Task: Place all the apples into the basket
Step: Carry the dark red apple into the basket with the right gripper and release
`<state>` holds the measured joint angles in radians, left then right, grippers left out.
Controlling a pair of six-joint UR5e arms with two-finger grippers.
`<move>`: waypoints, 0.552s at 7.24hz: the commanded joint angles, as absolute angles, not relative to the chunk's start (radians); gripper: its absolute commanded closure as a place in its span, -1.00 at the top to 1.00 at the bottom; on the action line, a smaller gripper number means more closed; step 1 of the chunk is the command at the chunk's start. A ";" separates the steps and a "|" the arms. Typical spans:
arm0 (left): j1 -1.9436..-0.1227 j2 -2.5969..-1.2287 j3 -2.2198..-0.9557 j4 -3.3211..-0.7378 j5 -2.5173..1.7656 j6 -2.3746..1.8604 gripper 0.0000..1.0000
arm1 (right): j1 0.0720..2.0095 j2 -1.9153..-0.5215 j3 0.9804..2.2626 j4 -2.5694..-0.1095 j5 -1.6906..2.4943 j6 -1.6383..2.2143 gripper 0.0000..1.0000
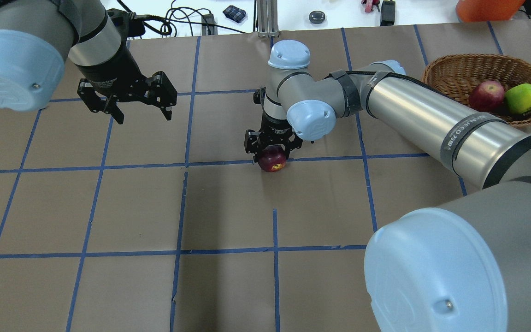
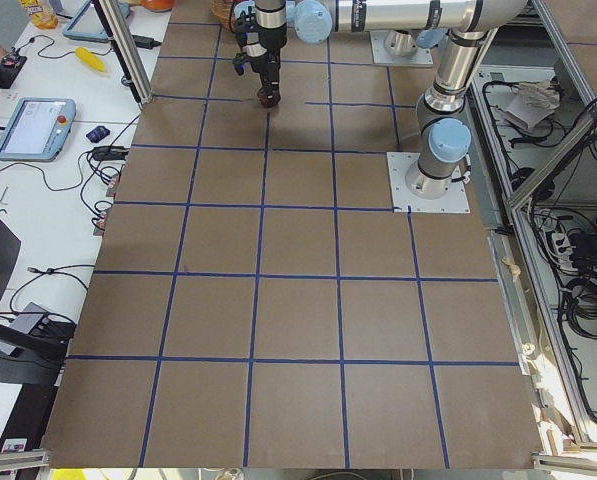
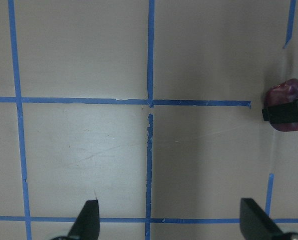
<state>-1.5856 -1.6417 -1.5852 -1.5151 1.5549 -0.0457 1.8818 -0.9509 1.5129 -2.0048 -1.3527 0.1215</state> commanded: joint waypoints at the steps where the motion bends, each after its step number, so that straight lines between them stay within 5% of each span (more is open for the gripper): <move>1: -1.586 -1.641 -1.586 -1.514 1.554 -0.044 1.00 | 1.875 -0.956 1.509 -2.130 -1.409 0.155 -0.76; 2: -1.586 -1.641 -1.586 -1.514 1.554 -0.044 1.00 | 1.861 -0.971 1.505 -2.106 -1.411 0.251 -1.00; 4: -1.586 -1.641 -1.585 -1.514 1.554 -0.044 1.00 | 1.722 -1.119 1.485 -1.885 -1.457 0.247 -1.00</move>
